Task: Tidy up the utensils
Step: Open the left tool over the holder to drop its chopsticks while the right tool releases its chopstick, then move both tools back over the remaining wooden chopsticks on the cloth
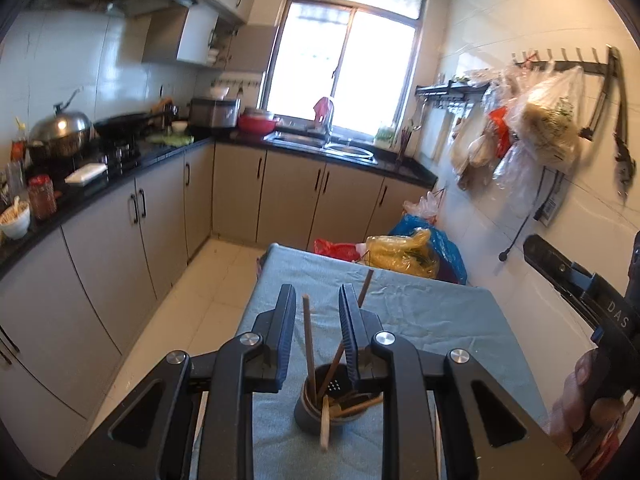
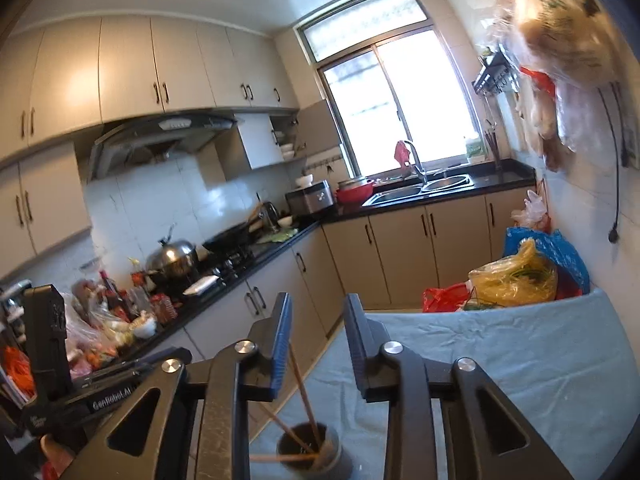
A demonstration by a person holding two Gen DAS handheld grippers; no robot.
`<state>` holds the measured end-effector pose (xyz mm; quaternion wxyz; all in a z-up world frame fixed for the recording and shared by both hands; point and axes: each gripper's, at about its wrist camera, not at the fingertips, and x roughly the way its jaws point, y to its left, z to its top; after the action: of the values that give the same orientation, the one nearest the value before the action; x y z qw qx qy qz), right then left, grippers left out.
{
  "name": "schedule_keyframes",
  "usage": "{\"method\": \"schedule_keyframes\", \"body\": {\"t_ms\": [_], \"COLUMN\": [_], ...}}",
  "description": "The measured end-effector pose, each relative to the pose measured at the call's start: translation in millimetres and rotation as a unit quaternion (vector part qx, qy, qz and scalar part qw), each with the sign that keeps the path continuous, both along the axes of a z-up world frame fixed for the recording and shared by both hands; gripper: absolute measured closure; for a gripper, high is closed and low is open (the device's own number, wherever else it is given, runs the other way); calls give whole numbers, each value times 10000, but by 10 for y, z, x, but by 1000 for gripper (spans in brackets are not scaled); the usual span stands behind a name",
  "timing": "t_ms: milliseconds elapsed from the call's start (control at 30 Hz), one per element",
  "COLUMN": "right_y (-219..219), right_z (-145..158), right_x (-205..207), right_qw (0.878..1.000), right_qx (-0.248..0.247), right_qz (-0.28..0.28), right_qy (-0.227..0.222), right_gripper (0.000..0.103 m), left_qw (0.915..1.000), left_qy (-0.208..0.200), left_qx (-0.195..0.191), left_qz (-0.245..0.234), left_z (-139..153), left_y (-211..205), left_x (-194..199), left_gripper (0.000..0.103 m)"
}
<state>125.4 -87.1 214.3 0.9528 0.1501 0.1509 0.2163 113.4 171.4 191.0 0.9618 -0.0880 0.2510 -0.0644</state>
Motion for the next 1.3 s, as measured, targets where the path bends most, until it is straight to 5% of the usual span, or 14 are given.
{"method": "schedule_keyframes", "body": {"t_ms": [133, 200, 433, 700, 1067, 1300], "right_y": [-182, -212, -301, -593, -836, -1358], "right_z": [-176, -318, -744, -1064, -1248, -1500], "right_x": [-248, -358, -554, -555, -592, -367], "right_qw": [9991, 9981, 9950, 9914, 9900, 9794], "right_qx": [66, -6, -180, -46, -63, 223], "right_qz": [419, 584, 824, 785, 547, -155], "right_qy": [76, 180, 527, 1048, 1300, 1999], "right_gripper": [75, 88, 92, 92, 92, 92], "left_qw": [9993, 9988, 9906, 9842, 9865, 9841], "left_qy": [-228, -235, -208, 436, 492, 251], "left_qx": [146, 216, 519, 967, 1355, 1260], "left_qz": [-245, -360, -1249, -1417, -774, -1229], "left_z": [-79, -165, -597, -1088, -1067, -995], "left_y": [-103, -159, -523, -706, -377, -539], "left_x": [-416, -565, -977, -522, 402, 41], "left_gripper": [82, 82, 82, 82, 82, 82]}}
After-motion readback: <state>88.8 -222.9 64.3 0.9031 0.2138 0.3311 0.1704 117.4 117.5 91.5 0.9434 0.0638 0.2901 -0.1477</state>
